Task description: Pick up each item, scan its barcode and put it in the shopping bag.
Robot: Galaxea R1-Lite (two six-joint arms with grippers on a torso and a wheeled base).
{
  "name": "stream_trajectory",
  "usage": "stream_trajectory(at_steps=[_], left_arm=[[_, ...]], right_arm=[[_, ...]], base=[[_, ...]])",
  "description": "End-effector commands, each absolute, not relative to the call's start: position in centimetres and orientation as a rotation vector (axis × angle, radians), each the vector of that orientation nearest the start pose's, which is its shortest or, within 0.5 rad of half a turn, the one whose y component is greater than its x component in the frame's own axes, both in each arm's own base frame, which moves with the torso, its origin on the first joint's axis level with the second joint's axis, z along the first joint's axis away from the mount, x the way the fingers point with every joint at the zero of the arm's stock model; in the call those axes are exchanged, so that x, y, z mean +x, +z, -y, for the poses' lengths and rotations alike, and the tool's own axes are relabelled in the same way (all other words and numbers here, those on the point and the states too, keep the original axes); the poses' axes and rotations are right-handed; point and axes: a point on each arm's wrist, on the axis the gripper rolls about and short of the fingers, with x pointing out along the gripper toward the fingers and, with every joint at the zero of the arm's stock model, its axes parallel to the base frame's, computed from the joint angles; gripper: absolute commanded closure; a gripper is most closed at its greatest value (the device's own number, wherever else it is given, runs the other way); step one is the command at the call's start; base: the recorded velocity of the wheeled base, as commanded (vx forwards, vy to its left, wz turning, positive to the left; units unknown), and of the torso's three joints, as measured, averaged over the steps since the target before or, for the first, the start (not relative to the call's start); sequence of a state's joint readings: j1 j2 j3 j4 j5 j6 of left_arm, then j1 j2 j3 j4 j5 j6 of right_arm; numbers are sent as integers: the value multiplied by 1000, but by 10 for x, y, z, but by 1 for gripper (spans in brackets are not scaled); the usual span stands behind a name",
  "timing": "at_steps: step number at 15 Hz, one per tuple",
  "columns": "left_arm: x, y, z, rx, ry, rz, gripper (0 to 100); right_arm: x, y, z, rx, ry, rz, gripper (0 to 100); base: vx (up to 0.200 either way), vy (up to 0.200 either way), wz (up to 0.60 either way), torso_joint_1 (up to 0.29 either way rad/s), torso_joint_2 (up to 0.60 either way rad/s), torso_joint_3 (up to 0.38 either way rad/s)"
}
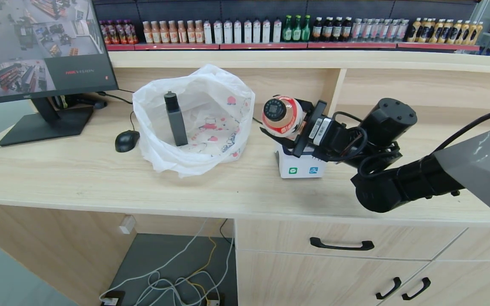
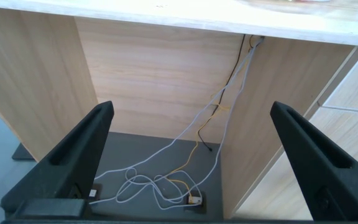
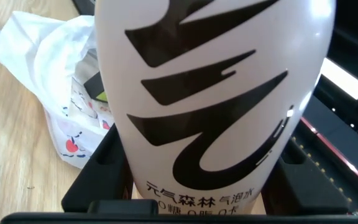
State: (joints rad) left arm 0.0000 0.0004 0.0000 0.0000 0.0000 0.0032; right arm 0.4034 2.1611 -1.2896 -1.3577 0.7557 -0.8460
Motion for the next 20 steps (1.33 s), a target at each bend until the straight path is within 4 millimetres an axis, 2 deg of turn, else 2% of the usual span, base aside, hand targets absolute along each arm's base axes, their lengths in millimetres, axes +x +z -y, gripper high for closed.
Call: stream_trajectory(at_steps=[1, 5, 20], left_arm=[[-23, 75, 0, 3, 0, 0, 0], [-23, 75, 0, 3, 0, 0, 0], [-23, 75, 0, 3, 0, 0, 0]], right_arm=[[386, 206, -177, -826, 850, 951, 100], [391, 207, -169, -836, 829, 948, 100], [391, 206, -168, -835, 823, 940, 100]], base=[[0, 0, 0, 0, 0, 0], [0, 0, 0, 0, 0, 0], [0, 0, 0, 0, 0, 0]])
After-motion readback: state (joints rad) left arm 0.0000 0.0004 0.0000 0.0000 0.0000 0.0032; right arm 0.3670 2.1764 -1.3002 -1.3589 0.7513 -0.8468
